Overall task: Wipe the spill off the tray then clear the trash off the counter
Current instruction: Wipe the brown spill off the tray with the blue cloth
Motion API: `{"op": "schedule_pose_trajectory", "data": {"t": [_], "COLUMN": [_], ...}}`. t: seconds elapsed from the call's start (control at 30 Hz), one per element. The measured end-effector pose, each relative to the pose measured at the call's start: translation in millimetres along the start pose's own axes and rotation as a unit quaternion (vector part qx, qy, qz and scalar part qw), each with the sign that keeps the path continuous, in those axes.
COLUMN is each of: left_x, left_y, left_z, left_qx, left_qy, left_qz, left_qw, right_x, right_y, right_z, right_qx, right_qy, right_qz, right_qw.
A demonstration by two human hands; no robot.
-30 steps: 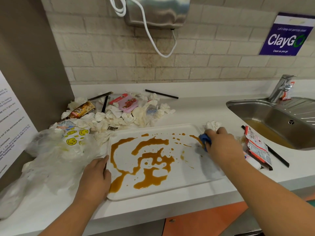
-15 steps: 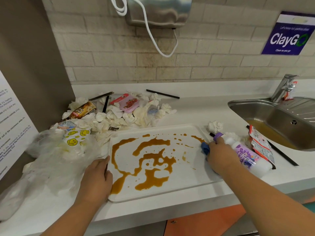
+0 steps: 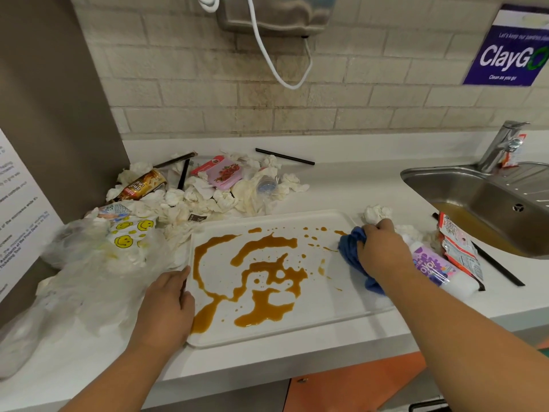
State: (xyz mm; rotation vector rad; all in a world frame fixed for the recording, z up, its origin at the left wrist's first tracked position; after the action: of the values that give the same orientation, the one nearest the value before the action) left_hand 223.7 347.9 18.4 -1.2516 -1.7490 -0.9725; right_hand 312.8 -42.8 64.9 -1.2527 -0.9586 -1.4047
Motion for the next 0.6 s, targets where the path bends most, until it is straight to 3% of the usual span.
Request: {"op": "schedule_pose_trajectory", "data": {"t": [0.1, 0.17, 0.3, 0.4, 0.47, 0.6], "left_x": [0.3, 0.9, 0.7, 0.2, -0.1, 0.6], "left_y": [-0.8, -0.4, -0.6, -0.7, -0.7, -1.0], "left_z": [-0.3, -0.3, -0.7, 0.2, 0.3, -0.6], "left_qx": [-0.003, -0.002, 0.002, 0.008, 0.009, 0.01], "left_qy": [-0.001, -0.003, 0.003, 0.006, 0.008, 0.009], "left_qz": [0.0, 0.0, 0.0, 0.001, 0.002, 0.002], "left_qw": [1.0, 1.0, 1.0, 1.0, 1.0, 1.0], "right_x": [-15.7, -22.0, -1.6, -20.1, -23.1, -11.6], "right_y": [-7.0, -0.3, 6.7, -10.4, -1.2, 9.6], "right_z": [10.6, 12.5, 15.3, 30.9, 26.7, 20.0], "right_qx": [0.063, 0.074, 0.104, 0.166, 0.15, 0.119], "right_qy": [-0.091, -0.027, -0.029, -0.116, -0.096, -0.053], "right_qz": [0.026, 0.036, -0.046, 0.005, 0.021, -0.018], "right_qw": [0.994, 0.996, 0.993, 0.979, 0.984, 0.991]}}
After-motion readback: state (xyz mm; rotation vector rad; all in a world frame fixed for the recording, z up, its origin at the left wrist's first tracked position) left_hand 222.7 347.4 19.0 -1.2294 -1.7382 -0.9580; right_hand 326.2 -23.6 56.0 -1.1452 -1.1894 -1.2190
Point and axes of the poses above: each hand's wrist, its own y-axis towards the middle knuckle, its own x-axis out of the back of the hand, z = x × y, the point moved 9 cm from there along y, towards the middle knuckle, and after that the axes turned 11 degrees about y, right-handed, at the moved point
